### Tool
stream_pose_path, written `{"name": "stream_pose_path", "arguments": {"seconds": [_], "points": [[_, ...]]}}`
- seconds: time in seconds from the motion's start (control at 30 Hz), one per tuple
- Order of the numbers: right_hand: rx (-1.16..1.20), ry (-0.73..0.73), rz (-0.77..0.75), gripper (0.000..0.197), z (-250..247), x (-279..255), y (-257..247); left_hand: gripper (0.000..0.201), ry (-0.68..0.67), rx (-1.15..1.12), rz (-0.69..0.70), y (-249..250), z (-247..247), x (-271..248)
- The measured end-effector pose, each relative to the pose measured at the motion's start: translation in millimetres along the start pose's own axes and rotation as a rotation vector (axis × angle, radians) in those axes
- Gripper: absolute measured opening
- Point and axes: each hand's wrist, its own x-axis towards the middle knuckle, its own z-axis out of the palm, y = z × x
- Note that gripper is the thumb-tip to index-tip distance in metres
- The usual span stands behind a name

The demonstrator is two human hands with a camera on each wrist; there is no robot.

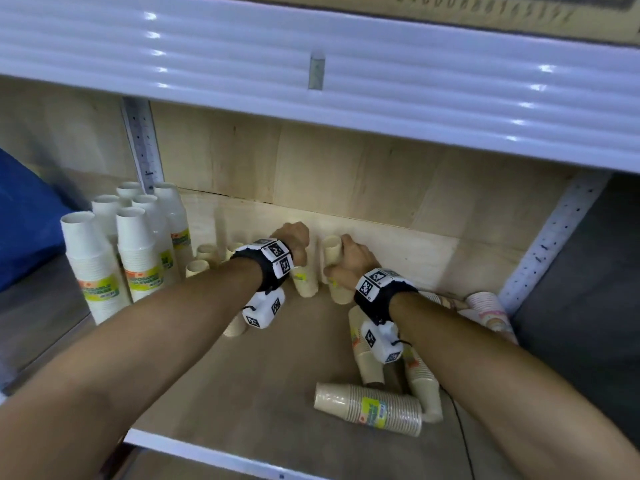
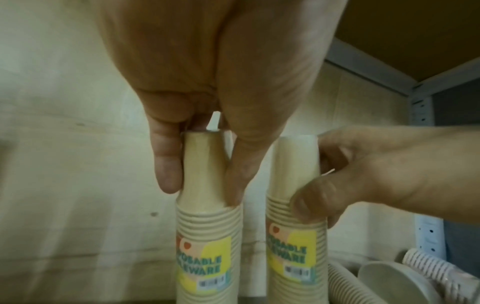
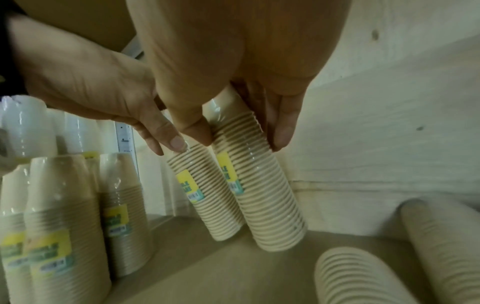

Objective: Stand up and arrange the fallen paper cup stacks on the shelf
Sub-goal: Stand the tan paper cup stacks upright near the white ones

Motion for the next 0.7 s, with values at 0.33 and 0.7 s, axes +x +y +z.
{"name": "stream_pose_path", "arguments": {"seconds": [0.33,0.7], "points": [[0.100,-0.084,0.147,0.065,22.3,-11.6,-19.2,0.041,-0.204,0.045,0.063,2.4,-11.8,-21.2],[0.167,-0.157,0.260,0.065,26.7,-17.2,-16.5,0.050,-0.155,0.036,0.125,-3.5,-0.6,-35.6]]}}
